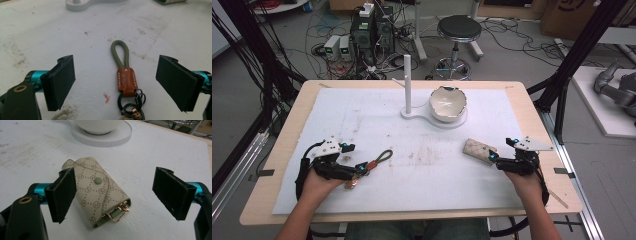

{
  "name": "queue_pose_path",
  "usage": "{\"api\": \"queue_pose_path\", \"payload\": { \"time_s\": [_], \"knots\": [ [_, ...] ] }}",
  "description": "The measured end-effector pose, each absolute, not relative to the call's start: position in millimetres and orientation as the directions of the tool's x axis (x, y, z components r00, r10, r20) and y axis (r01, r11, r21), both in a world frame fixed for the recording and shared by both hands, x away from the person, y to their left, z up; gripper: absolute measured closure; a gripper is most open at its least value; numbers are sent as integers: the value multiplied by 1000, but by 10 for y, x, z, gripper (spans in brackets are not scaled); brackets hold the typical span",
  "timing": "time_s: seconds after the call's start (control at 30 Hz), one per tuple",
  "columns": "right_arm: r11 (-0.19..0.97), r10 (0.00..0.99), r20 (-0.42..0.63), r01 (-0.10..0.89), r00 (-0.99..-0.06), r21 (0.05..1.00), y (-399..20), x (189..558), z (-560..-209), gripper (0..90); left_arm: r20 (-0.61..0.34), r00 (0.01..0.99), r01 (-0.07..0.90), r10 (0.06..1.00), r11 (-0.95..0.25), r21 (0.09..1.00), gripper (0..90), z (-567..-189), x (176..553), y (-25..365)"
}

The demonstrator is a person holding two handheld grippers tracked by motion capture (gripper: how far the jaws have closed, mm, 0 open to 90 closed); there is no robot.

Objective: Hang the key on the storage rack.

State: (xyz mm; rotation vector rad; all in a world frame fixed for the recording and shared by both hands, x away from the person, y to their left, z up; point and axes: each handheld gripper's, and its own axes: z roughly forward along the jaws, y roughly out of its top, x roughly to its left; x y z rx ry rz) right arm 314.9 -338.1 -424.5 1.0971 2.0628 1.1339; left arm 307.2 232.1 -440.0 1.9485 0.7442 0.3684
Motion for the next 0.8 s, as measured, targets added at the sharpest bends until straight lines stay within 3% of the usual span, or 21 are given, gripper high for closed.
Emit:
{"api": "queue_pose_path", "payload": {
  "time_s": [0.43,0.63,0.8],
  "knots": [
    [312,851,-64,404,-522,860,-3430,3139,-4265,197,-26,787,383,617,-454,805,224,-4511,3132,2094],
    [320,846,-64,407,-529,856,-3405,3156,-4273,197,-14,782,390,623,-472,790,370,-4528,3122,2062],
    [323,843,-64,407,-533,854,-3391,3158,-4275,197,-18,780,402,625,-480,780,422,-4548,3121,2036]
  ]
}}
